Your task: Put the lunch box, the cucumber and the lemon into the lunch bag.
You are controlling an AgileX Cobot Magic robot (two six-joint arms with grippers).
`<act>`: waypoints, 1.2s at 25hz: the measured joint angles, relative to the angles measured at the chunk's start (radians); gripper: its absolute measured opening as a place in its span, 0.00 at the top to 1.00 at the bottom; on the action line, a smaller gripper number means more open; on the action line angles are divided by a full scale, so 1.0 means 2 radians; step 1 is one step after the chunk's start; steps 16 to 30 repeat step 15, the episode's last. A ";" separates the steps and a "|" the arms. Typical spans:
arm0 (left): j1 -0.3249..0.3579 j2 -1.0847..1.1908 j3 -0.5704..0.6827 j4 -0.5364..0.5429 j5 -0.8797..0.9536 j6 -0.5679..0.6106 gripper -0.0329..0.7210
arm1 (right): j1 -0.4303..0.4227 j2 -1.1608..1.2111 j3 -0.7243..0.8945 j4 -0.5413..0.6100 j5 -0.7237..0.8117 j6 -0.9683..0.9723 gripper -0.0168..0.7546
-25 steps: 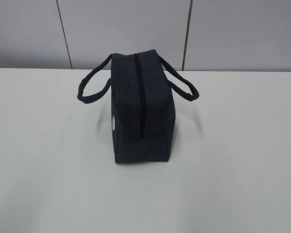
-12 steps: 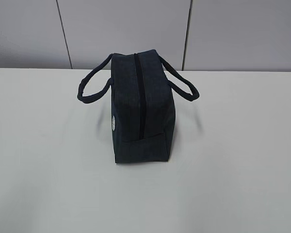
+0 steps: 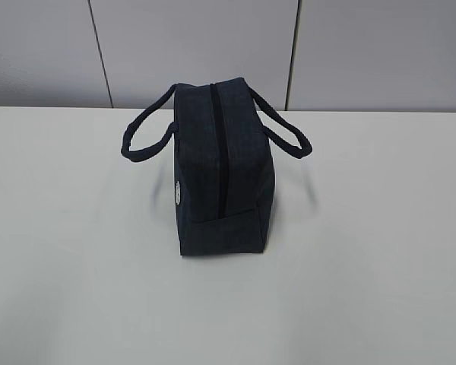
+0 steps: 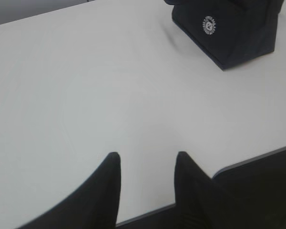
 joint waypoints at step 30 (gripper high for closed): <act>0.018 0.000 0.000 0.000 0.000 0.000 0.63 | -0.014 0.000 0.000 0.000 -0.001 0.000 0.43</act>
